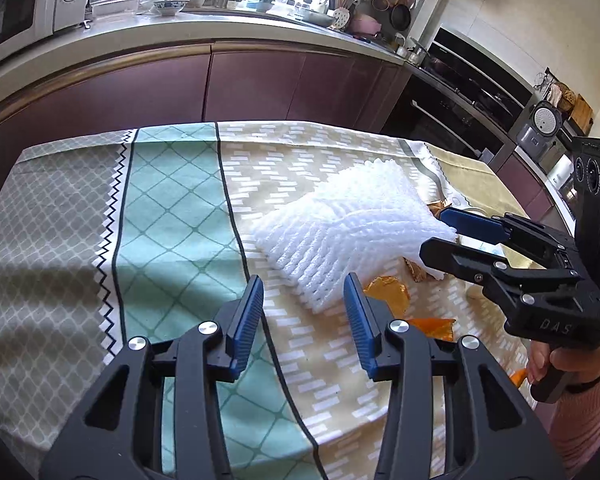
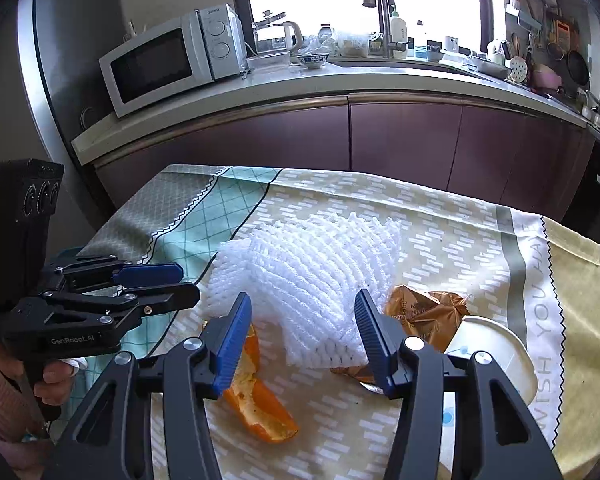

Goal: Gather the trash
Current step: 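Close the left tool on one foam net while the right tool grasps another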

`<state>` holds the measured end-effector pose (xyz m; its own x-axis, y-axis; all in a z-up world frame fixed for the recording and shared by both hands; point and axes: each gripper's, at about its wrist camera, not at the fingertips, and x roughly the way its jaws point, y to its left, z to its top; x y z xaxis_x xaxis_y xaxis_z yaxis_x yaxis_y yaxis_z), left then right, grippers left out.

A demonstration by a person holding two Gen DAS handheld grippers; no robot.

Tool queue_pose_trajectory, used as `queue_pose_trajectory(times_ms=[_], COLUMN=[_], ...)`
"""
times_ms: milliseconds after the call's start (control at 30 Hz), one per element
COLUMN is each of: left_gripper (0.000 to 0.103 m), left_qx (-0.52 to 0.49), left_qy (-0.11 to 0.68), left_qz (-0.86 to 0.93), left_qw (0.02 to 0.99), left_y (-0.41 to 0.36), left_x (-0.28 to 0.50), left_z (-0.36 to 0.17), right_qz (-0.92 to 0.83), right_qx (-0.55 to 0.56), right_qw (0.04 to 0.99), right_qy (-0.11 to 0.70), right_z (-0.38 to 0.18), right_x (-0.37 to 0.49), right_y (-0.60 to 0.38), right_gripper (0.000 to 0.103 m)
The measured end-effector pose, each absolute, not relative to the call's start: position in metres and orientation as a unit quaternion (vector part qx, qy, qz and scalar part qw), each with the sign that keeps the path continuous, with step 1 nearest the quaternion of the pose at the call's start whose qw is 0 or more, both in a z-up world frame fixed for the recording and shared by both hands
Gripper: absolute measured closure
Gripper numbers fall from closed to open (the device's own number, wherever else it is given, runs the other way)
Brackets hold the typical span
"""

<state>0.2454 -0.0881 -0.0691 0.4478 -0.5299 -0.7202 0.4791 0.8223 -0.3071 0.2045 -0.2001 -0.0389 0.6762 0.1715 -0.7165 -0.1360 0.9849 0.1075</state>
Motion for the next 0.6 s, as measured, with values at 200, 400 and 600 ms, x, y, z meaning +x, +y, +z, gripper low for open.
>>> queue_pose_trajectory(times_ms=[200,400,600], left_gripper=[0.061,0.071,0.093], left_qx=[-0.025,-0.011,-0.006], left_qy=[0.45,0.455,0.446], left_qz=[-0.308,-0.304,-0.302], left_qw=[0.838,0.837,0.842], left_y=[-0.109,-0.121,-0.119], left_x=[0.254,0.259,0.256], left_z=[-0.08,-0.09,-0.084], right_qz=[0.077,0.08,0.084], right_qx=[0.009,0.018,0.028], right_qw=[0.912,0.911,0.913], right_qy=[0.403,0.404,0.398], right_z=[-0.047,-0.049,-0.047], right_x=[0.21,0.205,0.201], right_y=[-0.195,-0.201,-0.207], right_gripper=[0.054,0.073,0.089])
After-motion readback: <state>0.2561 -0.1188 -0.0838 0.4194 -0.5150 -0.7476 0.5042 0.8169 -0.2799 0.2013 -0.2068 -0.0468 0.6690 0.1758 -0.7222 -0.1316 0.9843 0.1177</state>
